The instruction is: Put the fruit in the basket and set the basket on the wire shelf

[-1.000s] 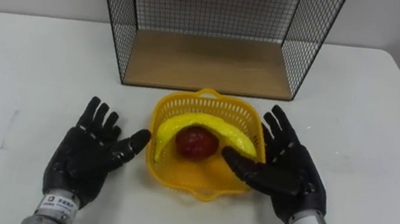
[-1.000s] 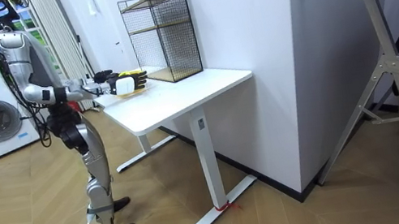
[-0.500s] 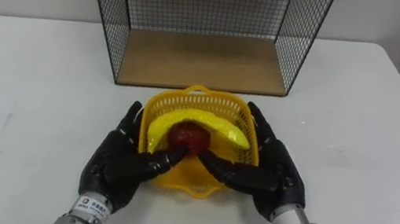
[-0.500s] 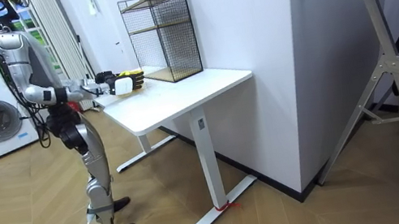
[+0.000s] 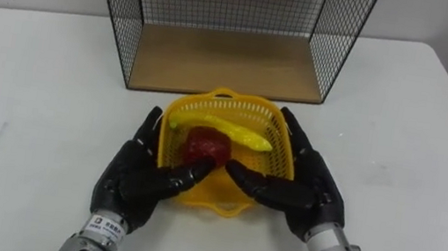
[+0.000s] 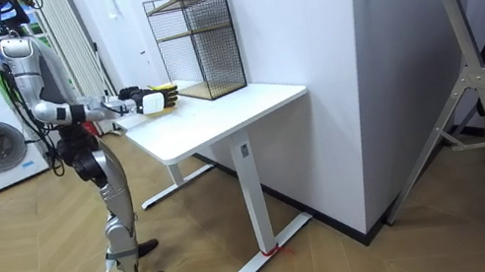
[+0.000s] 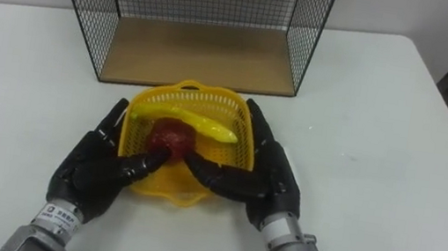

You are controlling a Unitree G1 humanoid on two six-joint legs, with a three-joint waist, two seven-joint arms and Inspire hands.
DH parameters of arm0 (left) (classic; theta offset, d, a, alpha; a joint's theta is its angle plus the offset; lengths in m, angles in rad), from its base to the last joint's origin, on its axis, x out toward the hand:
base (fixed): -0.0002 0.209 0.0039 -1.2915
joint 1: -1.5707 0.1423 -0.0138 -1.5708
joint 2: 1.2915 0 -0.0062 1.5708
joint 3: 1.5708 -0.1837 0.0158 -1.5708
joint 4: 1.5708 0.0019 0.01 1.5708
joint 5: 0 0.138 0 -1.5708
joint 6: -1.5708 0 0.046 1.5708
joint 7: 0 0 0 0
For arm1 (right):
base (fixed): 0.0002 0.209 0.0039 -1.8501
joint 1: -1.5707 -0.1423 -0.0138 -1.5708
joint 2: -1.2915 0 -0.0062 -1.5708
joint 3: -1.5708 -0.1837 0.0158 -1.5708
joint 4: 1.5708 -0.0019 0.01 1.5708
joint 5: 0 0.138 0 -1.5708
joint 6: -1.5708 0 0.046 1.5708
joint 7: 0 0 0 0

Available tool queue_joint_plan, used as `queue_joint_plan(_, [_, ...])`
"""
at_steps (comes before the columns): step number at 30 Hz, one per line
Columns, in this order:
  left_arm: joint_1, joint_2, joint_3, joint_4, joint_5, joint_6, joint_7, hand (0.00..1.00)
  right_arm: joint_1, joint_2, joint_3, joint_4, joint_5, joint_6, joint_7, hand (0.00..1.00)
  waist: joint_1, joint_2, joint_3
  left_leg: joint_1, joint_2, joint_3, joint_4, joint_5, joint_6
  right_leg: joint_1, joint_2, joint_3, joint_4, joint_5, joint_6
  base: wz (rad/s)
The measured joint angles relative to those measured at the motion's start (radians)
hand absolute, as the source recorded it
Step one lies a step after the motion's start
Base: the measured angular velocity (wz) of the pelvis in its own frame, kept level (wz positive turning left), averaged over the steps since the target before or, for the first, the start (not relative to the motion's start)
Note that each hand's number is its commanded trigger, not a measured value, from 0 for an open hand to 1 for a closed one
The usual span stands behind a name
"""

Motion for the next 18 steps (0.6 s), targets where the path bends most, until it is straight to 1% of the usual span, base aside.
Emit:
queue_joint_plan(7, [-0.001, 0.001, -0.002, -0.004, -0.002, -0.009, 0.008, 0.00, -0.005, 0.005, 0.008, -0.003, 0.000, -0.003, -0.005, 0.00, 0.000, -0.001, -0.0019, -0.011, 0.002, 0.006, 0.009, 0.000, 0.000, -0.012, 0.001, 0.001, 0.009, 0.000, 0.000, -0.02])
queue_joint_plan(11, [-0.002, 0.001, -0.002, -0.050, -0.001, -0.012, 0.036, 0.00, -0.024, 0.005, 0.014, -0.012, 0.020, -0.004, -0.018, 0.00, 0.002, -0.002, -0.0030, -0.015, 0.003, 0.005, 0.018, 0.000, 0.000, -0.014, 0.001, 0.000, 0.011, 0.000, -0.001, 0.00])
queue_joint_plan(16, [-0.039, 0.000, 0.001, -0.061, -0.001, -0.036, 0.060, 0.00, -0.067, 0.005, 0.032, -0.012, 0.026, -0.040, -0.037, 0.00, 0.007, 0.000, -0.0056, -0.006, 0.006, 0.008, 0.020, 0.000, 0.000, -0.012, 0.002, 0.002, 0.024, 0.001, -0.001, 0.00])
queue_joint_plan(17, [-0.043, 0.000, 0.001, -0.061, -0.001, -0.038, 0.064, 0.00, -0.069, 0.005, 0.033, -0.015, 0.029, -0.043, -0.040, 0.00, 0.007, 0.000, -0.0068, -0.005, 0.006, 0.008, 0.020, 0.000, 0.000, -0.011, 0.002, 0.002, 0.025, 0.001, -0.001, 0.00])
queue_joint_plan(18, [-0.048, 0.000, 0.001, -0.065, -0.002, -0.041, 0.073, 0.00, -0.073, 0.005, 0.036, -0.017, 0.045, -0.048, -0.042, 0.00, 0.007, -0.001, -0.0100, -0.004, 0.006, 0.008, 0.020, 0.000, 0.000, -0.010, 0.002, 0.002, 0.025, 0.001, -0.001, 0.00])
